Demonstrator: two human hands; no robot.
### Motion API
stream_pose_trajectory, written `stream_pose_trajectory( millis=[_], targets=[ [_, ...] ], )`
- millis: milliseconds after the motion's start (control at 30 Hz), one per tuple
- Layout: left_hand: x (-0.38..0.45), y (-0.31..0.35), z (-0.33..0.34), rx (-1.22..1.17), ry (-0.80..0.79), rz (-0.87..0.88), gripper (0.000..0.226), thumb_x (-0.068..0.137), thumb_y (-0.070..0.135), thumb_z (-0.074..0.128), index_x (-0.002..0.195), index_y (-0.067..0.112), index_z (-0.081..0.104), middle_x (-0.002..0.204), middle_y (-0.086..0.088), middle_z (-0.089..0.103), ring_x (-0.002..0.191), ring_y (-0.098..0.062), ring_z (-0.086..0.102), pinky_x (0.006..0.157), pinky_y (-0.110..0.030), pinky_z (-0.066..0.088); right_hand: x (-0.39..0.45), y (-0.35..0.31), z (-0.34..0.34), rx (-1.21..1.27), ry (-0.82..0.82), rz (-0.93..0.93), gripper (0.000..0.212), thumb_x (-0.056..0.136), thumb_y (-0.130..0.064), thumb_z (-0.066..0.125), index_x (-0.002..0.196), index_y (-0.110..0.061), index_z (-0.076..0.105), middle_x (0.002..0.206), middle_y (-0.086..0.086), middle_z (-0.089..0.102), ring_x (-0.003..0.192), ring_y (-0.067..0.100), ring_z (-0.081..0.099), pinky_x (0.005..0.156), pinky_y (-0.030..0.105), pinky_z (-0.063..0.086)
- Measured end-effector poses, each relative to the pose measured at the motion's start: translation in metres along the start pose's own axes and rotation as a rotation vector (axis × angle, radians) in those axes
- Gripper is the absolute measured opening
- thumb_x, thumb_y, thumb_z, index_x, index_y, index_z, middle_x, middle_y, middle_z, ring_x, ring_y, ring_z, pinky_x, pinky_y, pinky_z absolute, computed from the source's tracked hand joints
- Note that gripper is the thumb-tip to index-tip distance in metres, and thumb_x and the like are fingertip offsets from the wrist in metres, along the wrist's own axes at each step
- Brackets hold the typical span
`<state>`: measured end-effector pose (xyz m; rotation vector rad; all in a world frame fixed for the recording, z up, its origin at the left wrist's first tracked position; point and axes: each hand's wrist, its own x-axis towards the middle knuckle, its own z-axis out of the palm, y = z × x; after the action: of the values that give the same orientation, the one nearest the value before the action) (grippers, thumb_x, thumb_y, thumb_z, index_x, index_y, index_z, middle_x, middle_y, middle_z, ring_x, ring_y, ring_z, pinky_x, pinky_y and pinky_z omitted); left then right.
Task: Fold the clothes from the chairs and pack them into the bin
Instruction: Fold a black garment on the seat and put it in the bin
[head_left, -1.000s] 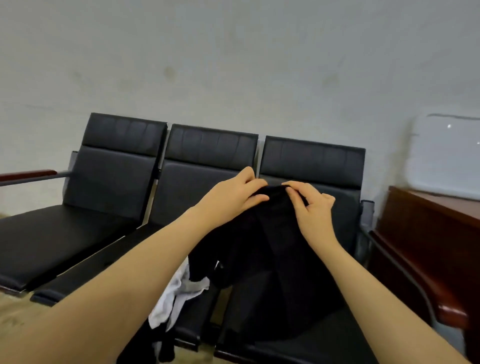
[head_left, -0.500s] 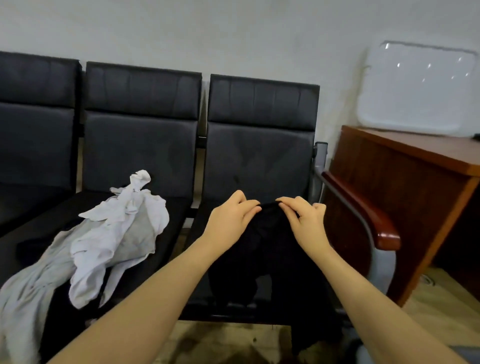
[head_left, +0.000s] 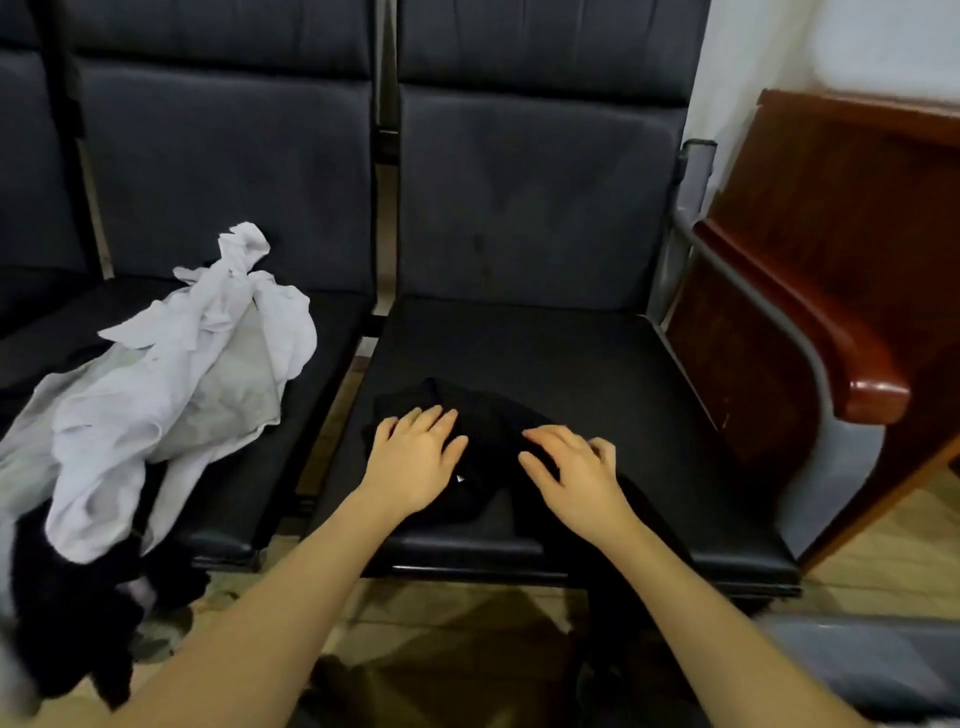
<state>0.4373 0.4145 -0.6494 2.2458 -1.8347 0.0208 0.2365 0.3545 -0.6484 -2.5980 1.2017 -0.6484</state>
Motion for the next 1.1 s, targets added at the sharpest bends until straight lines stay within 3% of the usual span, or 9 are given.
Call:
stream_pose_trajectory(
  millis=[167,233,367,467,567,633,767,900,1100],
  targets=[
    [-0.019,-0.008,0.008,0.001,0.019,-0.028,0.064,0.096,0.055,0.015,0.150,0.021,0.019,0.156,0.002,0.021,0.145,-0.016,0.014,0.115,-0.037,0.011,-0.023,0.012,0.011,-0.224,0.126,0.042,0.056,0.087,-0.060,0.035,0.119,-0.022,0.061,0.117,-0.008,0.062,0.106,0.016,0.059,0.094,0.033,0.019],
    [-0.019,-0.009,0.007,-0.009,0.115,-0.053,0.073,0.091,0.058,0.011,0.148,0.017,0.026,0.155,-0.005,0.026,0.144,-0.022,0.019,0.114,-0.041,0.014,-0.025,0.010,0.015,-0.235,0.171,0.064,0.047,0.086,-0.055,0.041,0.112,-0.022,0.063,0.106,-0.008,0.064,0.095,0.017,0.062,0.089,0.033,0.021],
    [-0.013,-0.010,0.008,-0.012,0.052,-0.274,0.066,0.098,0.048,0.035,0.150,0.012,0.016,0.152,-0.021,0.021,0.139,-0.034,0.025,0.111,-0.044,0.020,-0.015,0.004,0.015,-0.062,0.270,0.058,0.018,0.085,-0.029,0.060,0.096,-0.020,0.071,0.085,-0.011,0.062,0.077,0.014,0.061,0.079,0.024,0.016],
    [-0.008,-0.009,0.004,-0.039,0.123,-0.311,0.063,0.092,0.043,0.053,0.136,-0.001,0.042,0.117,-0.030,0.056,0.105,-0.045,0.055,0.087,-0.052,0.044,0.002,0.001,0.006,0.244,0.299,0.184,0.018,0.093,-0.022,0.059,0.105,-0.015,0.070,0.093,-0.009,0.064,0.088,0.010,0.058,0.088,0.020,0.020],
    [-0.008,-0.019,0.006,0.020,0.125,-0.343,0.061,0.088,0.048,0.044,0.111,-0.006,0.062,0.084,-0.025,0.065,0.073,-0.041,0.062,0.063,-0.044,0.051,0.017,0.003,-0.003,0.455,0.349,0.292,0.022,0.096,-0.024,0.053,0.111,-0.016,0.067,0.096,-0.013,0.065,0.104,0.016,0.056,0.099,0.028,0.035],
    [-0.006,-0.025,0.009,0.024,0.148,-0.316,0.060,0.090,0.046,0.039,0.108,-0.006,0.062,0.084,-0.023,0.063,0.072,-0.039,0.061,0.064,-0.044,0.049,0.024,-0.001,-0.005,0.515,0.391,0.297,0.024,0.098,-0.026,0.051,0.113,-0.019,0.067,0.091,-0.016,0.065,0.102,0.017,0.057,0.101,0.032,0.040],
    [-0.002,-0.029,0.011,-0.217,0.191,-0.323,0.039,0.099,0.029,0.044,0.127,0.005,0.056,0.107,-0.017,0.059,0.103,-0.035,0.054,0.089,-0.043,0.033,0.031,-0.008,-0.002,0.295,0.436,0.342,0.026,0.099,-0.020,0.046,0.117,-0.019,0.065,0.092,-0.004,0.068,0.074,0.002,0.048,0.090,0.004,0.016],
    [0.003,-0.027,-0.008,-0.394,0.392,-0.211,0.030,0.098,0.021,0.048,0.121,0.007,0.063,0.095,-0.011,0.059,0.094,-0.028,0.057,0.084,-0.032,0.027,0.034,-0.003,0.008,0.095,0.354,0.398,0.025,0.099,-0.021,0.048,0.117,-0.021,0.065,0.104,-0.007,0.058,0.093,0.010,0.053,0.090,0.027,0.020],
    [0.006,-0.018,-0.044,-0.414,0.572,0.090,0.021,0.093,0.019,0.053,0.097,0.011,0.072,0.078,0.005,0.053,0.075,-0.011,0.052,0.077,-0.029,0.034,0.036,-0.039,-0.002,0.332,0.209,0.089,0.028,0.092,-0.035,0.059,0.120,-0.038,0.058,0.116,-0.021,0.052,0.111,-0.003,0.041,0.096,0.023,0.012]
  ],
)
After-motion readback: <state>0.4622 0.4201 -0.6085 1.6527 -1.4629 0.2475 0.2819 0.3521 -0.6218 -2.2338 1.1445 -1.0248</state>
